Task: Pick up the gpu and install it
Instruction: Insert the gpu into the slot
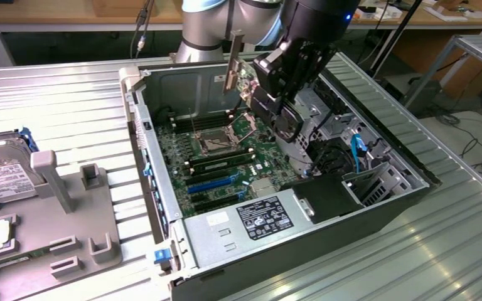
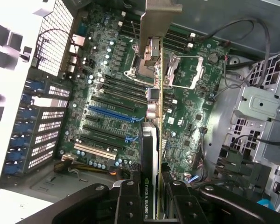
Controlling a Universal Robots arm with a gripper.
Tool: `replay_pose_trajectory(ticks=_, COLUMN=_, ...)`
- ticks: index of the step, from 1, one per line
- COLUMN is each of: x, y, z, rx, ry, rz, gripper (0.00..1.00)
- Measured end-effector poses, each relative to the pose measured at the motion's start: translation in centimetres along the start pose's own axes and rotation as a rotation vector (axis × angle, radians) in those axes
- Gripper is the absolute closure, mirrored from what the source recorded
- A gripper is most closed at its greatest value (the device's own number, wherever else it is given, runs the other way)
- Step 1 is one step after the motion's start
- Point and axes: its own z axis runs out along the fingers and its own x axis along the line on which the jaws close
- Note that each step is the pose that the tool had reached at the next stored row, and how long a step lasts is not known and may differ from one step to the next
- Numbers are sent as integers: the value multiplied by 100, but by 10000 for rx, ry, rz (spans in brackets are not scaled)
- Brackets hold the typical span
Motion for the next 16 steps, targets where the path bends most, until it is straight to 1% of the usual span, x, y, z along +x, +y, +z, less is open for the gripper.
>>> replay_pose_trajectory(ticks=16, x=0, y=0, z=0, rx=-4, ry=10, rz=-280, gripper=73)
